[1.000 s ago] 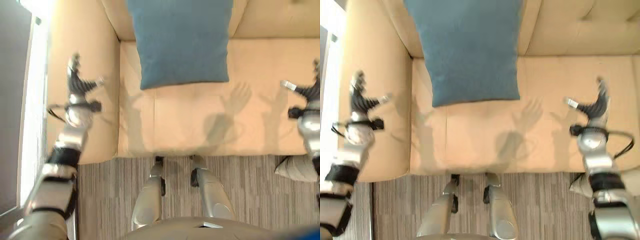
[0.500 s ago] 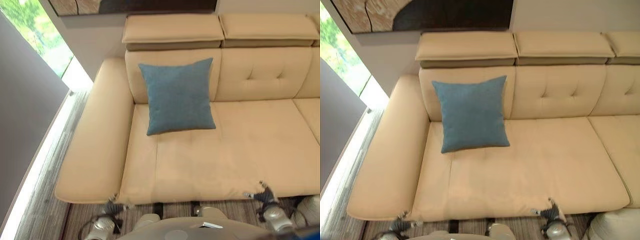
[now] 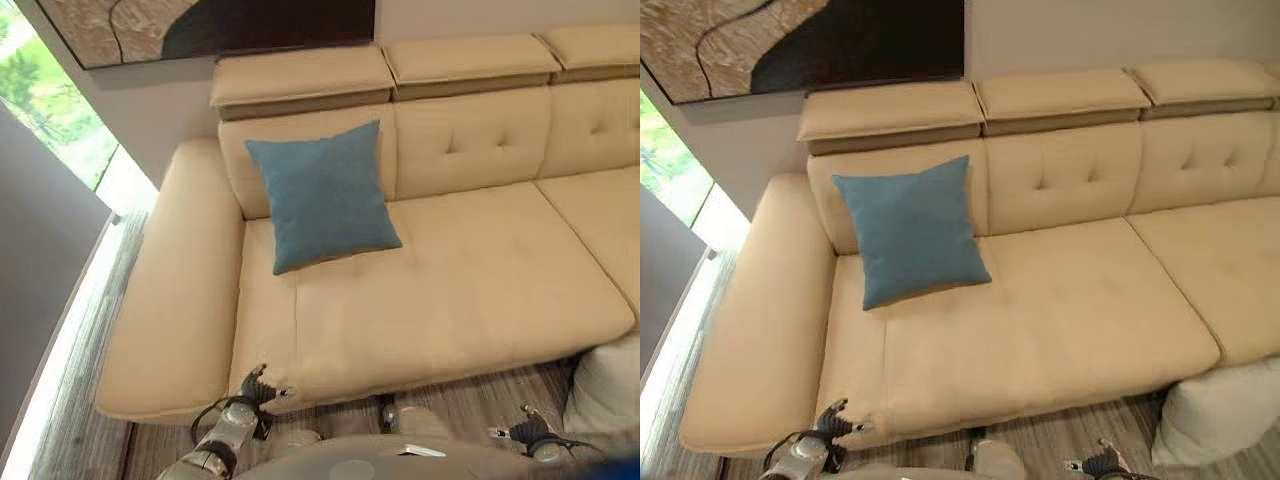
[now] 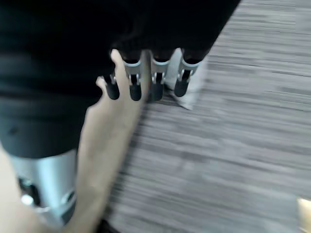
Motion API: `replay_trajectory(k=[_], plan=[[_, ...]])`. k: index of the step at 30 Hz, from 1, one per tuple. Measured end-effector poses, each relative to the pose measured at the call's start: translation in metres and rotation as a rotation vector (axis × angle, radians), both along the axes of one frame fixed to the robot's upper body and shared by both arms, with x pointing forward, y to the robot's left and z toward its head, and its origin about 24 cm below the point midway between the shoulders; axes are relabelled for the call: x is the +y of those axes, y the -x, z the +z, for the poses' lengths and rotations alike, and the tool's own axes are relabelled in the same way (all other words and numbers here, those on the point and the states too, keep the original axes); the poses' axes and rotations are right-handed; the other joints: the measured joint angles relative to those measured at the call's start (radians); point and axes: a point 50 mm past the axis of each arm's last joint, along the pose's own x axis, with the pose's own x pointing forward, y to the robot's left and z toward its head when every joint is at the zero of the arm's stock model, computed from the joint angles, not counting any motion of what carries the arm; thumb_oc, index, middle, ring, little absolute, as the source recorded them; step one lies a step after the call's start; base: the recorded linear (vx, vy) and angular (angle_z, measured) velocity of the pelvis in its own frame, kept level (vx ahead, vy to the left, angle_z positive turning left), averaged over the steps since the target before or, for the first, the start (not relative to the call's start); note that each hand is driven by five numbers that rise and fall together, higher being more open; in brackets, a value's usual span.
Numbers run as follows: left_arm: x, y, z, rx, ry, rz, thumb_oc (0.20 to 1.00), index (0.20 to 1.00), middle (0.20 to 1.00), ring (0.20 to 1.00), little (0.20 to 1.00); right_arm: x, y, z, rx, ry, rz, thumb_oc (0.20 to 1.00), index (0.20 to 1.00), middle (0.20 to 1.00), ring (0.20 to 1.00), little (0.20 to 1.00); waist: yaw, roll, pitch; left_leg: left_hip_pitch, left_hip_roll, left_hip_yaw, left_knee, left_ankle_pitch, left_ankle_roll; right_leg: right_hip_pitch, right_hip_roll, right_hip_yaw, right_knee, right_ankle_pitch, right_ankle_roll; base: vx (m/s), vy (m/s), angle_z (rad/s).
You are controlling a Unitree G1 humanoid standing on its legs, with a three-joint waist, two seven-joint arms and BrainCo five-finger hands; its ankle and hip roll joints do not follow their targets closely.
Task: Pick up all the scattered cushions and arrange them neatly on the sofa.
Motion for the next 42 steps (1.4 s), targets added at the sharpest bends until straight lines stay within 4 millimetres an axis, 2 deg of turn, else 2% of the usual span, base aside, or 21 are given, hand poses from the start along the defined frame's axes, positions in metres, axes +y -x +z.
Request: replay_trajectory(k=[2,3,5,7,9,11,14,15,20,21,22,24,27,29,31,32,33,36,38,39,42], plan=[[-0.002,0.008,-0.003,0.026,-0.024,-0.066,1.000,1.000,1.000,1.000,1.000,0.011,0.005,-0.005,0.033,-0.019,-0.002,1.000,1.000,1.000,1.000,1.000,0.010,-0.044,0.000,-0.007,-0.056,0.053,-0.020,0.053,0.030,-0.063,-0.046,0.045,0.048,0.004,0.052,-0.29,0.278,-0.44],[-0.002,0.012,-0.005,0.047,-0.037,-0.113,1.000,1.000,1.000,1.000,1.000,0.010,-0.001,-0.005,0.049,-0.022,0.001,1.000,1.000,1.000,1.000,1.000,0.020,-0.039,-0.001,-0.012,-0.060,0.082,-0.029,0.056,0.047,-0.086,-0.049,0.076,0.072,0.021,0.073,-0.20,0.092,-0.93],[0.008,0.026,-0.008,0.092,-0.049,-0.103,1.000,1.000,1.000,1.000,1.000,-0.008,-0.039,0.010,-0.026,0.026,0.016,1.000,1.000,1.000,1.000,1.000,0.067,0.002,0.016,-0.015,-0.015,0.156,-0.085,0.104,0.049,-0.168,-0.011,-0.003,0.205,-0.008,0.100,-0.23,0.103,-1.01],[0.025,0.022,-0.003,0.090,-0.098,-0.107,1.000,1.000,1.000,1.000,1.000,-0.028,-0.067,0.027,-0.094,0.081,0.030,1.000,1.000,1.000,1.000,1.000,0.103,0.047,0.048,-0.021,0.049,0.182,-0.105,0.129,0.050,-0.128,-0.002,-0.115,0.391,-0.163,0.105,-0.20,0.108,-0.44],[0.039,0.023,0.001,0.096,-0.133,-0.103,1.000,1.000,1.000,1.000,1.000,-0.032,-0.074,0.031,-0.109,0.087,0.033,1.000,1.000,1.000,1.000,1.000,0.130,0.052,0.047,0.014,0.082,0.189,-0.118,0.130,0.049,-0.014,-0.007,-0.140,0.543,-0.319,0.090,-0.11,0.005,-0.19],[0.048,0.027,0.002,0.107,-0.143,-0.093,1.000,1.000,1.000,1.000,1.000,-0.029,-0.076,0.031,-0.112,0.075,0.042,1.000,1.000,1.000,1.000,1.000,0.173,0.036,0.012,0.042,0.103,0.218,-0.138,0.134,0.036,0.102,-0.017,-0.145,0.501,-0.373,0.091,-0.06,-0.065,-0.56],[0.032,0.036,-0.005,0.123,-0.092,-0.074,1.000,1.000,1.000,1.000,1.000,-0.007,-0.070,0.020,-0.094,0.026,0.080,1.000,1.000,1.000,1.000,1.000,0.160,0.019,-0.037,0.041,0.130,0.202,-0.149,0.171,-0.021,0.254,0.070,-0.159,0.136,-0.300,-0.026,0.03,-0.139,-0.76],[0.023,0.034,-0.007,0.118,-0.068,-0.080,1.000,1.000,1.000,1.000,1.000,0.008,-0.060,0.011,-0.070,-0.018,0.081,1.000,1.000,1.000,1.000,1.000,0.157,0.016,-0.065,0.023,0.148,0.198,-0.136,0.166,-0.042,0.255,0.098,-0.137,0.110,-0.289,-0.043,0.02,-0.173,-0.26],[0.006,0.003,0.000,0.051,-0.064,-0.181,1.000,1.000,1.000,1.000,1.000,-0.002,-0.047,0.009,-0.039,-0.006,0.003,1.000,1.000,1.000,1.000,1.000,0.129,0.002,-0.030,-0.093,0.145,0.080,0.042,0.209,-0.154,0.247,0.110,-0.114,0.102,-0.286,-0.071,-0.05,-0.064,0.20],[0.000,0.011,-0.004,0.075,-0.048,-0.188,1.000,1.000,1.000,1.000,1.000,-0.005,-0.054,0.013,-0.049,0.006,0.008,1.000,1.000,1.000,1.000,1.000,0.151,0.001,-0.022,-0.092,0.095,-0.094,0.053,0.171,-0.159,0.227,0.109,-0.058,0.100,-0.262,-0.079,-0.02,0.074,-1.03],[-0.006,0.019,-0.008,0.093,-0.028,-0.180,1.000,1.000,1.000,1.000,1.000,-0.009,-0.063,0.017,-0.075,0.018,0.013,1.000,1.000,1.000,1.000,1.000,0.156,0.016,-0.018,-0.077,0.060,-0.174,0.032,0.159,-0.153,0.223,0.111,-0.027,0.073,-0.230,-0.075,-0.01,0.126,-1.17],[-0.010,0.020,-0.009,0.098,-0.018,-0.179,1.000,1.000,1.000,1.000,1.000,-0.014,-0.066,0.020,-0.083,0.028,0.002,1.000,1.000,1.000,1.000,1.000,0.142,0.026,-0.011,-0.058,0.042,-0.197,0.000,0.155,-0.145,0.233,0.115,-0.013,0.030,-0.180,-0.084,-0.03,0.165,-0.57],[-0.019,0.005,-0.006,0.066,-0.008,-0.200,1.000,1.000,1.000,1.000,1.000,-0.010,-0.074,0.022,-0.109,0.022,-0.029,1.000,1.000,1.000,1.000,1.000,0.111,0.060,0.009,0.011,0.050,-0.133,-0.157,0.165,-0.061,0.185,0.130,0.076,0.000,-0.110,-0.048,-0.11,0.257,-0.84],[-0.024,-0.005,-0.002,0.047,-0.027,-0.261,1.000,1.000,1.000,1.000,1.000,0.016,-0.095,0.021,-0.166,-0.041,-0.033,1.000,1.000,1.000,1.000,1.000,0.124,0.059,0.036,0.003,0.037,0.014,-0.198,0.199,-0.002,0.084,0.094,0.140,0.049,-0.124,0.015,-0.23,0.228,-1.85],[-0.018,-0.012,0.001,0.034,-0.050,-0.263,1.000,1.000,1.000,1.000,1.000,0.032,-0.101,0.019,-0.169,-0.077,-0.016,1.000,1.000,1.000,1.000,1.000,0.122,0.069,0.068,-0.015,0.023,0.091,-0.188,0.210,0.032,0.012,0.027,0.003,0.164,-0.161,0.066,-0.21,0.133,-1.37],[-0.013,-0.018,0.005,0.019,-0.067,-0.264,1.000,1.000,1.000,1.000,1.000,0.036,-0.098,0.016,-0.158,-0.090,-0.026,1.000,1.000,1.000,1.000,1.000,0.161,0.082,0.080,-0.020,0.034,0.150,-0.179,0.207,0.046,-0.031,-0.031,-0.176,0.339,-0.219,0.071,-0.14,0.130,-1.03],[-0.010,-0.019,0.006,0.017,-0.074,-0.260,1.000,1.000,1.000,1.000,1.000,0.036,-0.097,0.016,-0.158,-0.091,-0.033,1.000,1.000,1.000,1.000,1.000,0.170,0.086,0.081,-0.020,0.036,0.158,-0.176,0.205,0.052,-0.010,-0.057,-0.246,0.394,-0.248,0.066,-0.08,0.104,-0.84],[0.003,-0.006,0.002,0.054,-0.100,-0.238,1.000,1.000,1.000,1.000,1.000,0.035,-0.100,0.018,-0.180,-0.095,-0.078,1.000,1.000,1.000,1.000,1.000,0.193,0.068,0.072,-0.005,0.047,0.194,-0.181,0.211,0.044,0.112,-0.043,-0.222,0.417,-0.354,0.056,-0.08,0.001,-0.38],[0.004,0.010,-0.004,0.100,-0.096,-0.226,1.000,1.000,1.000,1.000,1.000,0.042,-0.113,0.021,-0.193,-0.096,-0.053,1.000,1.000,1.000,1.000,1.000,0.248,0.073,0.062,-0.002,0.087,0.290,-0.177,0.216,0.033,0.159,-0.064,-0.358,0.457,-0.410,0.044,-0.06,-0.086,-1.30],[0.007,0.015,-0.005,0.120,-0.107,-0.232,1.000,1.000,1.000,1.000,1.000,0.060,-0.129,0.026,-0.236,-0.130,-0.013,1.000,1.000,1.000,1.000,1.000,0.280,0.058,0.037,-0.011,0.100,0.310,-0.163,0.220,0.005,0.254,-0.030,-0.408,0.257,-0.373,0.009,0.01,-0.155,-1.10],[-0.009,0.019,-0.009,0.110,-0.063,-0.239,1.000,1.000,1.000,1.000,1.000,0.055,-0.107,0.018,-0.234,-0.129,-0.013,1.000,1.000,1.000,1.000,1.000,0.252,0.075,-0.028,-0.007,0.135,0.252,-0.156,0.232,-0.044,0.295,0.038,-0.360,0.155,-0.340,-0.013,-0.04,-0.118,-0.36]])
